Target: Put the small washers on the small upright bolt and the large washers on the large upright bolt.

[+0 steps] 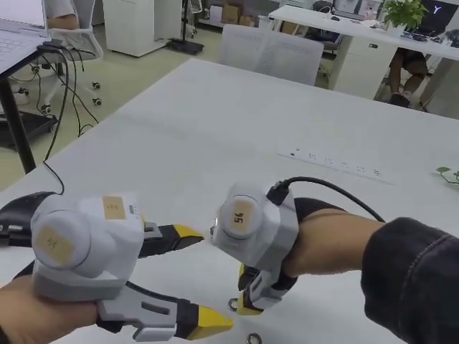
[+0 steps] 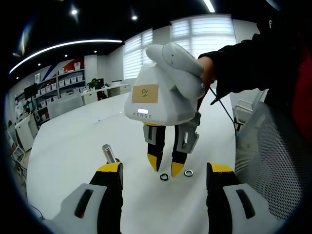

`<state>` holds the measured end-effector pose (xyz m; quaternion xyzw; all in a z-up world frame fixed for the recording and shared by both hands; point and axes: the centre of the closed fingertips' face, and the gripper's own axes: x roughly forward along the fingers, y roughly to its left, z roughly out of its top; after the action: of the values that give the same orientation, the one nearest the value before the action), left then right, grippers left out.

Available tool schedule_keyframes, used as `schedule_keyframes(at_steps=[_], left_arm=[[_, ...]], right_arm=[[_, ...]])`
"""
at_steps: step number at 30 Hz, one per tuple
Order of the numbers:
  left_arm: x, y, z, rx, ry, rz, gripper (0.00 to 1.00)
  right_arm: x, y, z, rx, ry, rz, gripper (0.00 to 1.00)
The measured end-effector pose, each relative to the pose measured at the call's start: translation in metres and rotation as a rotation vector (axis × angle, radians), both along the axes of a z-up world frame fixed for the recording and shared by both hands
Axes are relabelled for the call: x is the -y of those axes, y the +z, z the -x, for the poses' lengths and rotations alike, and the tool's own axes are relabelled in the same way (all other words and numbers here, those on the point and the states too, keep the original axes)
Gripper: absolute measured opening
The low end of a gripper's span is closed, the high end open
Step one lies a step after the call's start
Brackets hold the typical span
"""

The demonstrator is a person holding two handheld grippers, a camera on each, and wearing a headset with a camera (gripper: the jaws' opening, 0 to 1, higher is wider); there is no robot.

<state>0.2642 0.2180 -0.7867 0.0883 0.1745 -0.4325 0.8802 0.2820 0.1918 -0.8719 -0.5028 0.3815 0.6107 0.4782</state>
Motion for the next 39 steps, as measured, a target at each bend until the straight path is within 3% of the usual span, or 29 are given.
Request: schedule_keyframes(at_steps=[14,39], left_arm=[[-0.0027,-0.0009,0.0000,-0.001,0.007,0.005,0.69],[-0.0013,0.0002,-0.0004,0.003,0.006,0.015,0.68]], right_arm=[[-0.0037,-0.0078,0.0012,-0.001,0.019,0.018,0.21],[-0.0020,-0.0076,0.0048,0.014,0.059,0.019,0.17]])
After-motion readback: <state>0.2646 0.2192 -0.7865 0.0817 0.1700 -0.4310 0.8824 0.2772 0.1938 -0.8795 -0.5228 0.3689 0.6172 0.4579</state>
